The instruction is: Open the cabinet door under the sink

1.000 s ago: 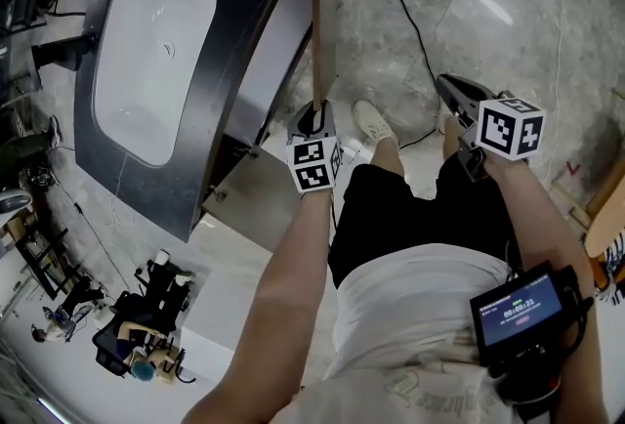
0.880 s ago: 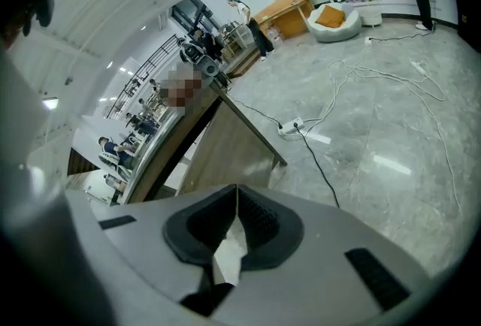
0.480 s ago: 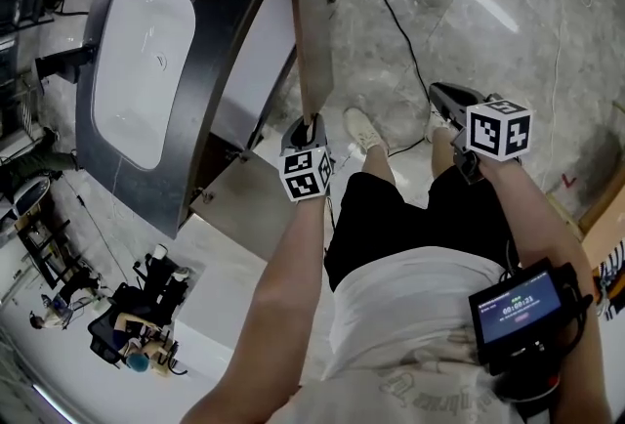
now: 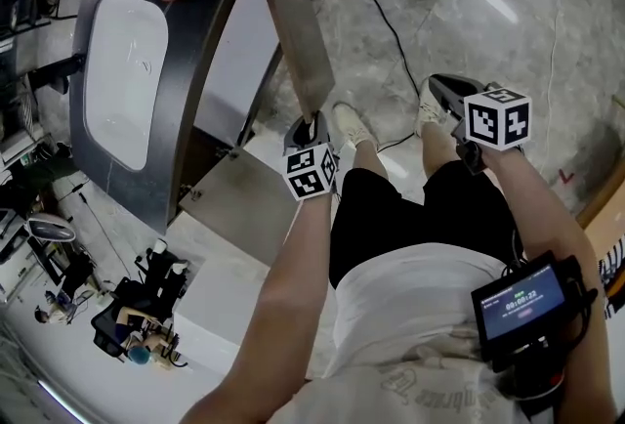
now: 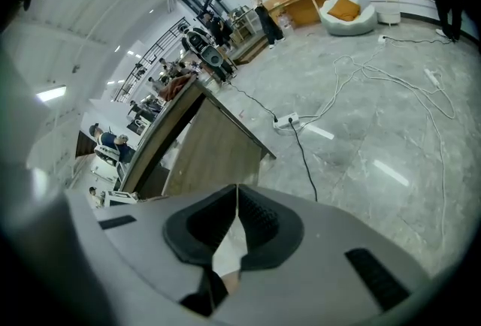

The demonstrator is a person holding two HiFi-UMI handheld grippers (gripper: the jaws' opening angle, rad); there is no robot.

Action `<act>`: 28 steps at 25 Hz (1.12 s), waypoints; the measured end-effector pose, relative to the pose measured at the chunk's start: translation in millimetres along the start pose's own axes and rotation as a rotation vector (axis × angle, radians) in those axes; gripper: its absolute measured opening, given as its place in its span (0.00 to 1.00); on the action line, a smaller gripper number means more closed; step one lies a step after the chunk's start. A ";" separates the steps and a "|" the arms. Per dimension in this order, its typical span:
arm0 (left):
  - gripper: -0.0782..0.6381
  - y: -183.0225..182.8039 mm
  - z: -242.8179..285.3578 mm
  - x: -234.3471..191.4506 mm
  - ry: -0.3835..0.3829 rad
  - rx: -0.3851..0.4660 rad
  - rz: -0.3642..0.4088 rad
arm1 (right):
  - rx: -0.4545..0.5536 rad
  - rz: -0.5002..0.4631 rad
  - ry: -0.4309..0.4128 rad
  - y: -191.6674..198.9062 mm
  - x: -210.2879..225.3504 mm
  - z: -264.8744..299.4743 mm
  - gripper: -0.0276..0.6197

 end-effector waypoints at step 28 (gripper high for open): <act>0.23 -40.8 66.2 157.9 -0.107 -0.116 -0.241 | 0.118 0.162 0.041 -5.0 133.8 -81.1 0.07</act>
Point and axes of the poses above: the fingertips, and each gripper's own axes: z forward along the fingers, x to its right, y out of its underside, the point moved 3 cm from there along -z, backward along the fingers, and after that the axes turned 1 degree about z, right-handed, at the moved point
